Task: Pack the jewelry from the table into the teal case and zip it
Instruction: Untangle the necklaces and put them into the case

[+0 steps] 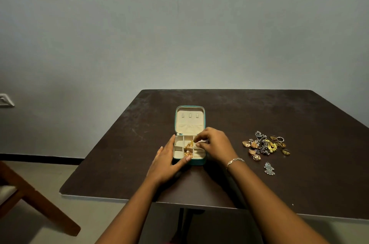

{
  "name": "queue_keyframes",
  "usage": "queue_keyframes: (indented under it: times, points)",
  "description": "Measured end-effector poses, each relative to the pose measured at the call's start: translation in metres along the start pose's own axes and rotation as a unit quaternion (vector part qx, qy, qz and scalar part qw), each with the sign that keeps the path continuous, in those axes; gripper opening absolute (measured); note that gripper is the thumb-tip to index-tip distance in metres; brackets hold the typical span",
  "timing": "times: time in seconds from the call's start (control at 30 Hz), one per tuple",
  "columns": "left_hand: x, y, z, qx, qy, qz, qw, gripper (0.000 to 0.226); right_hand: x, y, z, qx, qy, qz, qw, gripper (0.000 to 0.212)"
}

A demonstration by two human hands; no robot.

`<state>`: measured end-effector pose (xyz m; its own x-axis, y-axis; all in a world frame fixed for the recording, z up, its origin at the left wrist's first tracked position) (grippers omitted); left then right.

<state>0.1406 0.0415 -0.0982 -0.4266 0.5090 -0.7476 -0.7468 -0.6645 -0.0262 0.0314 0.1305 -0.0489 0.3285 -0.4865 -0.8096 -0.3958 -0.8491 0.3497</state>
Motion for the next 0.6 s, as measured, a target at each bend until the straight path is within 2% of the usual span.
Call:
queue_keyframes:
  times: [0.1,0.27,0.5,0.6]
  points:
    - [-0.001,-0.001,0.001,0.005,0.001,0.009,1.000,0.081,0.016,0.013,-0.010,-0.018,-0.062,-0.055,0.996,0.020]
    - [-0.003,0.001,0.000,0.019,-0.001,0.019,1.000,0.080,0.025,0.022,-0.011,-0.019,-0.118,-0.078,0.990,0.020]
    - [-0.004,0.001,0.001,0.034,-0.001,0.031,0.999,0.076,0.027,0.025,-0.011,-0.023,-0.100,-0.070,0.992,0.017]
    - [-0.004,0.001,0.003,0.036,-0.006,0.029,0.999,0.075,0.031,0.027,-0.011,-0.034,-0.104,-0.098,0.989,0.021]
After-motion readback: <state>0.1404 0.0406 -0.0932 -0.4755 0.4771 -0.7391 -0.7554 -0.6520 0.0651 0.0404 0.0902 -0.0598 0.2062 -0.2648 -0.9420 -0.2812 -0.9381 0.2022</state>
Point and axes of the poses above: each hand's wrist, its own y-axis towards the middle knuckle, its own x-axis out of the palm, z = x × y, the point moved 9 cm from there along y, towards the middle knuckle, and after that the axes turned 13 degrees about -x, right-handed, at the moved point
